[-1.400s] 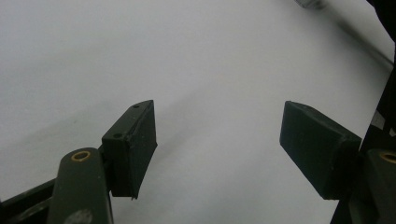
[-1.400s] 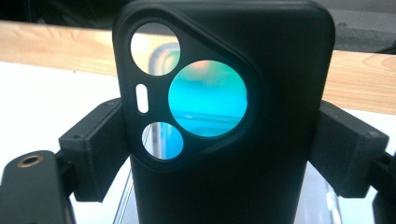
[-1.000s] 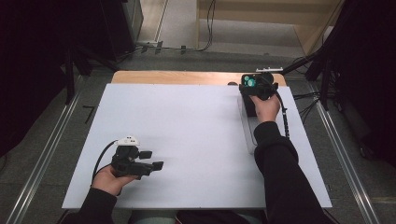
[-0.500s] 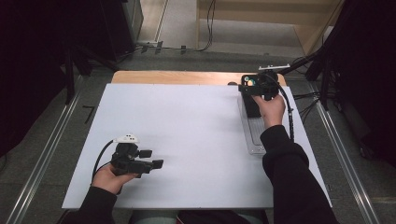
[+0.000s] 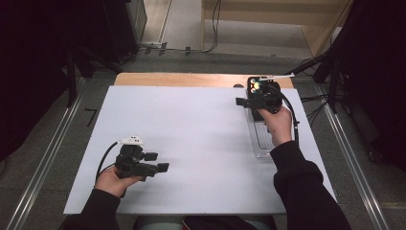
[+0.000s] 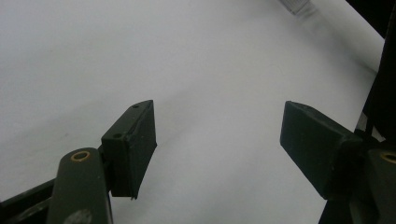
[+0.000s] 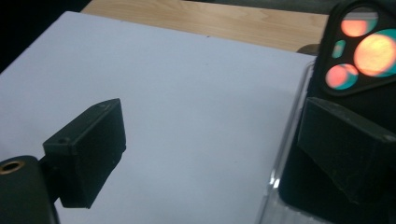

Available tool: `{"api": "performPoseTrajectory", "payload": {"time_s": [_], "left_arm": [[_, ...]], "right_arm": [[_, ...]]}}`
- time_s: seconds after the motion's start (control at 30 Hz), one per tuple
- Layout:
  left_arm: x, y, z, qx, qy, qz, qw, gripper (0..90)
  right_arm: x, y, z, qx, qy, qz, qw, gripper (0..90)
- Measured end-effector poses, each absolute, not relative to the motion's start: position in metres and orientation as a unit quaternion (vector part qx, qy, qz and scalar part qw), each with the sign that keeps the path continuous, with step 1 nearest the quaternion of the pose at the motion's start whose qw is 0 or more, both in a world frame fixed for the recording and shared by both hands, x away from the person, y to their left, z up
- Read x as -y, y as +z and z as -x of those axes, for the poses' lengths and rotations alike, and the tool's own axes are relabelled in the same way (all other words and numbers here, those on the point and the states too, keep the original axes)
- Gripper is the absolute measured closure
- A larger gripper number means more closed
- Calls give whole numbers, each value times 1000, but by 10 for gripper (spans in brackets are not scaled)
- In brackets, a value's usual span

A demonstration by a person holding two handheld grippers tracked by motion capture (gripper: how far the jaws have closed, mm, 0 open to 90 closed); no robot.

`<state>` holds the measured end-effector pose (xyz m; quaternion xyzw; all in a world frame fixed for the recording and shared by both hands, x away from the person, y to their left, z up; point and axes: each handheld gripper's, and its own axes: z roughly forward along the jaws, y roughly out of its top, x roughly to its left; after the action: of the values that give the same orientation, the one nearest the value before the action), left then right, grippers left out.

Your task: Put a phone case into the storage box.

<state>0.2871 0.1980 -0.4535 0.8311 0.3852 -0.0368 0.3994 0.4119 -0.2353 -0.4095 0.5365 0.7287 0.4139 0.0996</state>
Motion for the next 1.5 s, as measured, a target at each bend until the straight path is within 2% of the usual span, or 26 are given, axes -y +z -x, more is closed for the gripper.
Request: {"api": "performPoseTrajectory", "payload": {"time_s": [0.13,0.2,0.47,0.53,0.77,1.5], "left_arm": [[-198,-454,-288,-381,-39,-835,396,268],[-198,-453,-287,-376,-42,-834,402,268],[-200,-452,-287,-368,-47,-836,405,268],[-201,-452,-287,-367,-49,-836,405,268],[-200,-452,-285,-358,-52,-838,407,268],[-204,-453,-278,-346,-59,-839,416,268]], "right_arm": [[230,-410,-404,-741,416,-521,87,64],[227,-411,-399,-746,417,-514,83,141],[216,-413,-382,-769,420,-477,59,149],[214,-413,-377,-771,425,-471,58,182],[206,-416,-360,-783,434,-444,32,191],[205,-435,-301,-818,422,-389,31,185]]}}
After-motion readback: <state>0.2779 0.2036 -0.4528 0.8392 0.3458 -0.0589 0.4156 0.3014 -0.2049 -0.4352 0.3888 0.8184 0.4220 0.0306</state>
